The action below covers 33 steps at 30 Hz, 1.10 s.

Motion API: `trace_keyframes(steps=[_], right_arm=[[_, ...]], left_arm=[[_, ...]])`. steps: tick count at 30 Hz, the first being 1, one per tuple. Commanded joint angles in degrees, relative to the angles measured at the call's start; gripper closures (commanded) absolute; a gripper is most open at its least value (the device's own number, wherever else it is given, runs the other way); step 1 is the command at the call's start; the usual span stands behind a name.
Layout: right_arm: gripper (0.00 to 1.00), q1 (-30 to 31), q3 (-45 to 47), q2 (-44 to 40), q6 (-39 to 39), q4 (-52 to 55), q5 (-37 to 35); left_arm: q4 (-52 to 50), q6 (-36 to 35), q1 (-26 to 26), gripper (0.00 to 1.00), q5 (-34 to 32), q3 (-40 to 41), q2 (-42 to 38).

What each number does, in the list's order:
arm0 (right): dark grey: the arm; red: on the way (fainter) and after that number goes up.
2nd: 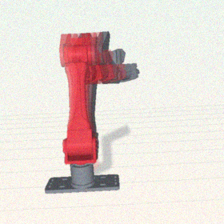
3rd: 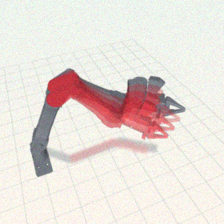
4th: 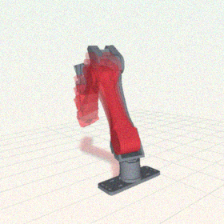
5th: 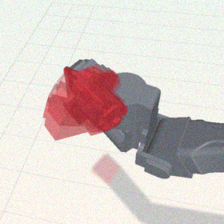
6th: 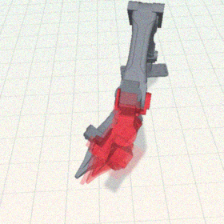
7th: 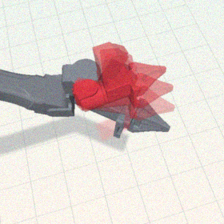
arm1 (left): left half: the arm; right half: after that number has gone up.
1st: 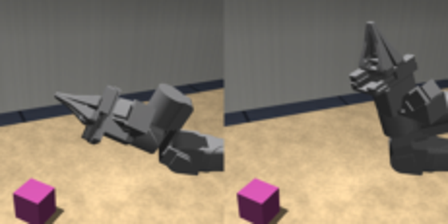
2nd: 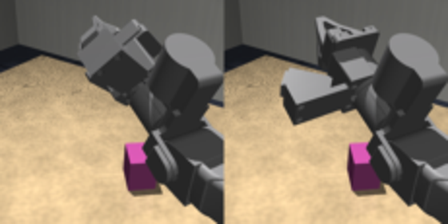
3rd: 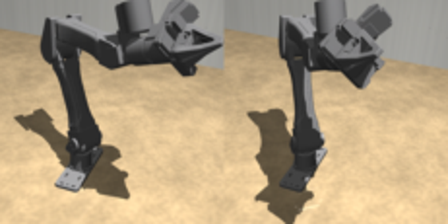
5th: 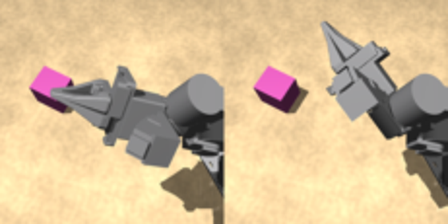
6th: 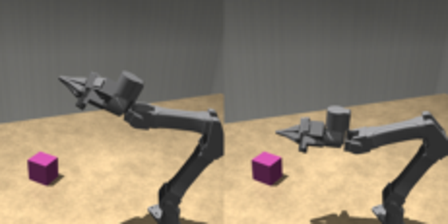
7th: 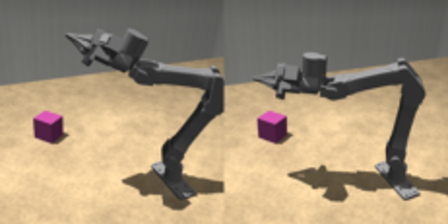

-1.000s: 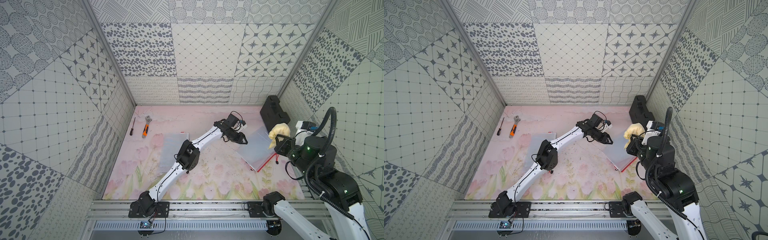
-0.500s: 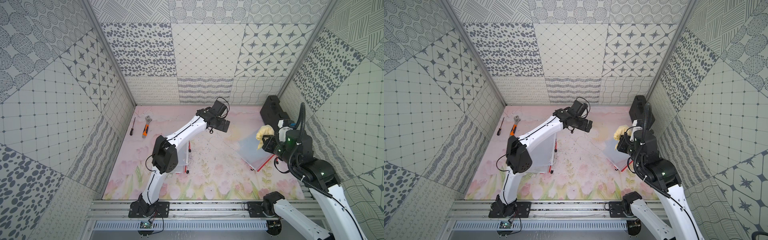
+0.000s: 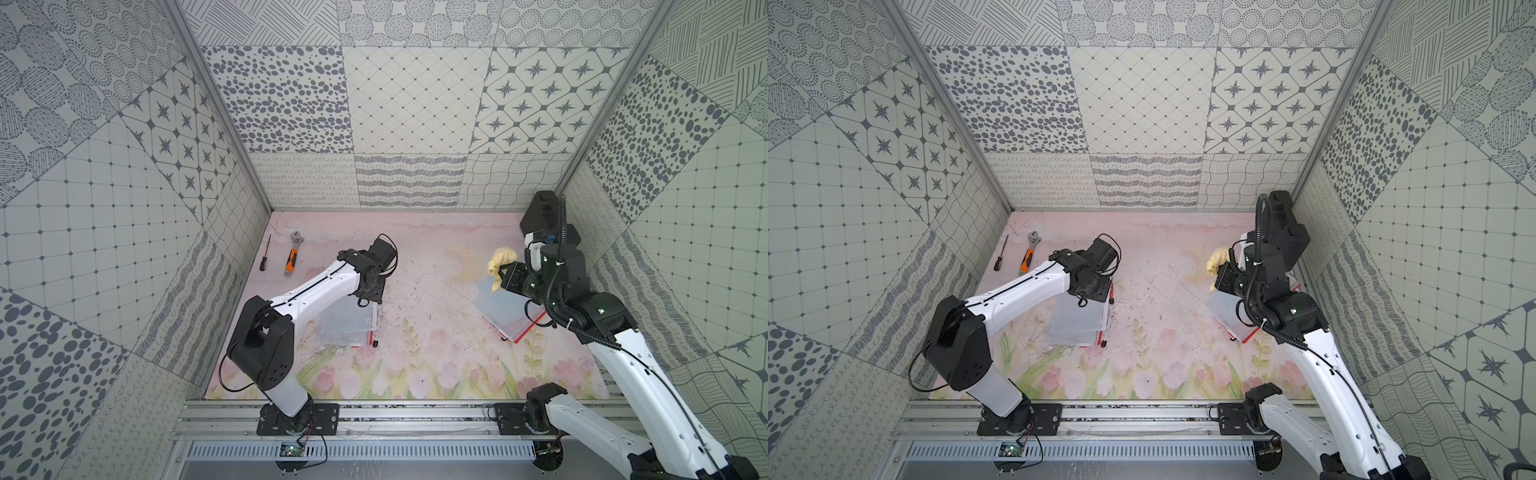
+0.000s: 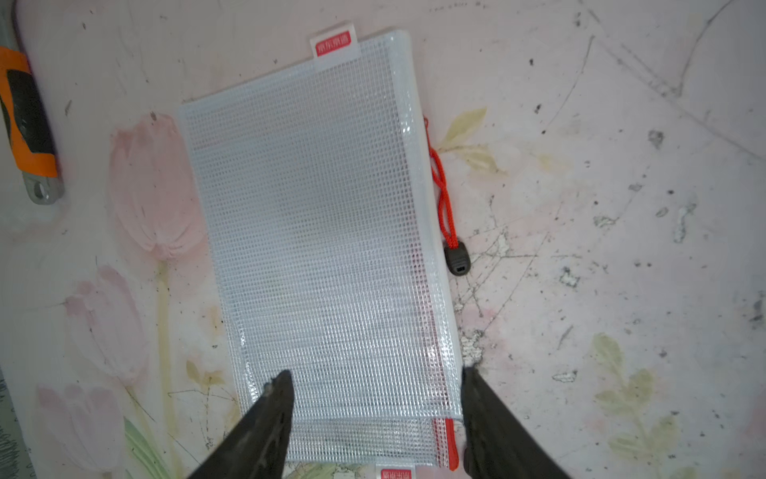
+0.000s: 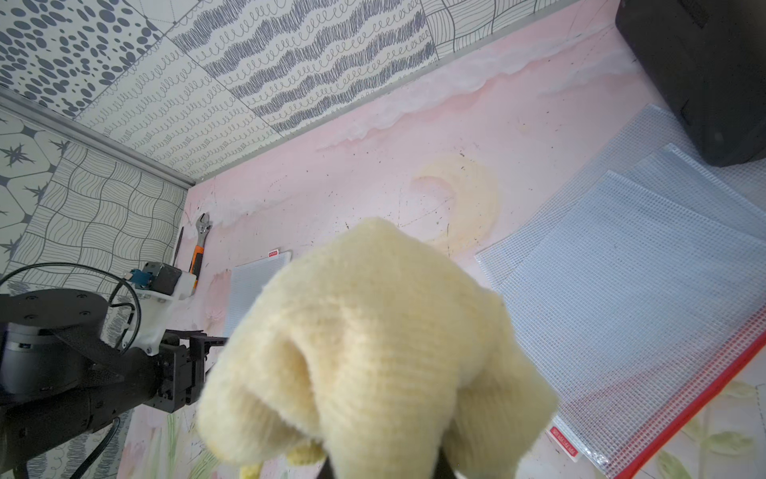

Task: Wipe the document bag
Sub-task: Adjust the document bag at the center of the board.

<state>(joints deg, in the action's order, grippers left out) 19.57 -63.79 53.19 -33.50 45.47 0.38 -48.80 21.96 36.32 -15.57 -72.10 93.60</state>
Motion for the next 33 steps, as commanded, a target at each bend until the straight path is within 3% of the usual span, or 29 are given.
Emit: trace_keyframes(steps=[1,12,21,33], right_arm=[[1.0,0.0,0.41,0.91,-1.07,-3.9,1.83],[1.0,0.02,2.08,1.53,-1.31,-4.17,2.43],[1.0,0.01,3.8,2.16,-1.41,-5.0,3.4],[1.0,-0.02,4.86,2.97,-1.53,-5.97,4.1]], left_arm=[[4.35,5.33,-0.18,0.39,7.01,4.84,-1.02],[3.81,6.59,4.88,0.41,4.74,0.42,9.94],[0.83,7.81,5.17,0.45,0.57,-0.5,13.71],[-0.85,8.54,5.46,0.73,-1.46,-0.33,15.99]])
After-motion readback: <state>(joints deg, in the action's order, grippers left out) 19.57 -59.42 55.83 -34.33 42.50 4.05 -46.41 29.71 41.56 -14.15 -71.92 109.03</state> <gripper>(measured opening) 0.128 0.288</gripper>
